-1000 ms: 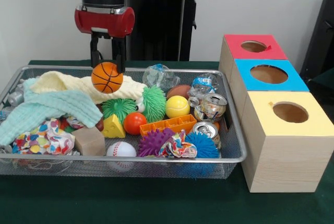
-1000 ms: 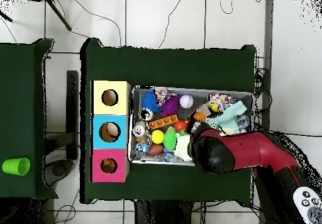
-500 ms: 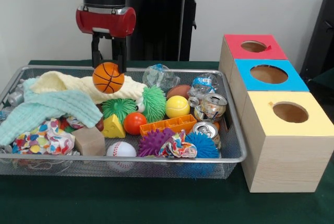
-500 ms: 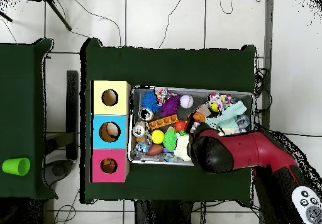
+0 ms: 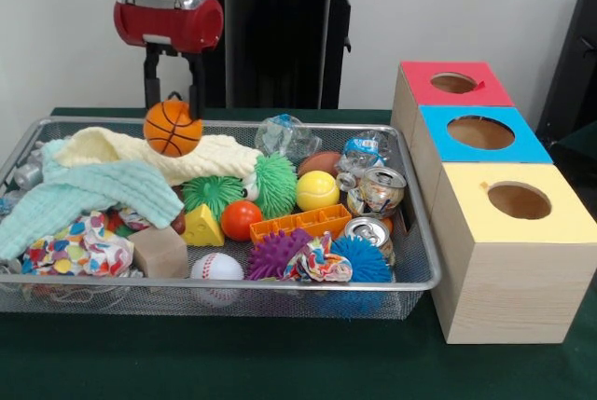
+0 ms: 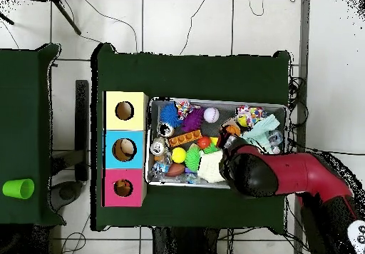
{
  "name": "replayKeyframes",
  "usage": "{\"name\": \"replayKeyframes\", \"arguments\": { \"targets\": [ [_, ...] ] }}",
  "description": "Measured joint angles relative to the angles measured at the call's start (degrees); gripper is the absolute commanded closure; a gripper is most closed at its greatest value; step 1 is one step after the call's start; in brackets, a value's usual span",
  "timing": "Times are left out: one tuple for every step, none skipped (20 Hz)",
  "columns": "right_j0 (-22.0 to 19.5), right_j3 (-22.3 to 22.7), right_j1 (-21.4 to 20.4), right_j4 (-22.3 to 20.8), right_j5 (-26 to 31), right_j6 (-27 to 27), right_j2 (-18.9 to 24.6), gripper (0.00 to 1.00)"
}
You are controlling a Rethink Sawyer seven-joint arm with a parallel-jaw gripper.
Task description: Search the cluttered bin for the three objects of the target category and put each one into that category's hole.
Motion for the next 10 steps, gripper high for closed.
{"name": "replayKeyframes", "arguments": {
  "targets": [
    [-0.1, 0.0, -0.2, 0.3, 0.1, 0.0, 0.0, 0.0],
    [-0.3, 0.0, -0.3, 0.5, 0.2, 0.0, 0.0, 0.0],
    [-0.5, 0.0, -0.6, 0.9, 0.5, 0.0, 0.0, 0.0],
    [-0.5, 0.0, -0.8, 1.1, 0.7, 0.0, 0.0, 0.0],
    [-0.4, 0.0, -1.3, 1.4, 1.4, 0.0, 0.0, 1.0],
    [-0.4, 0.0, -1.4, 1.4, 1.5, 0.0, 0.0, 1.0],
    [-0.3, 0.0, -1.4, 1.4, 1.7, 0.0, 0.0, 1.0],
    [-0.3, 0.0, -1.5, 1.4, 1.9, 0.0, 0.0, 1.0],
    [-0.3, 0.0, -1.6, 1.4, 2.2, 0.0, 0.0, 1.0],
    [-0.2, 0.0, -1.6, 1.4, 2.3, 0.0, 0.0, 1.0]
  ]
}}
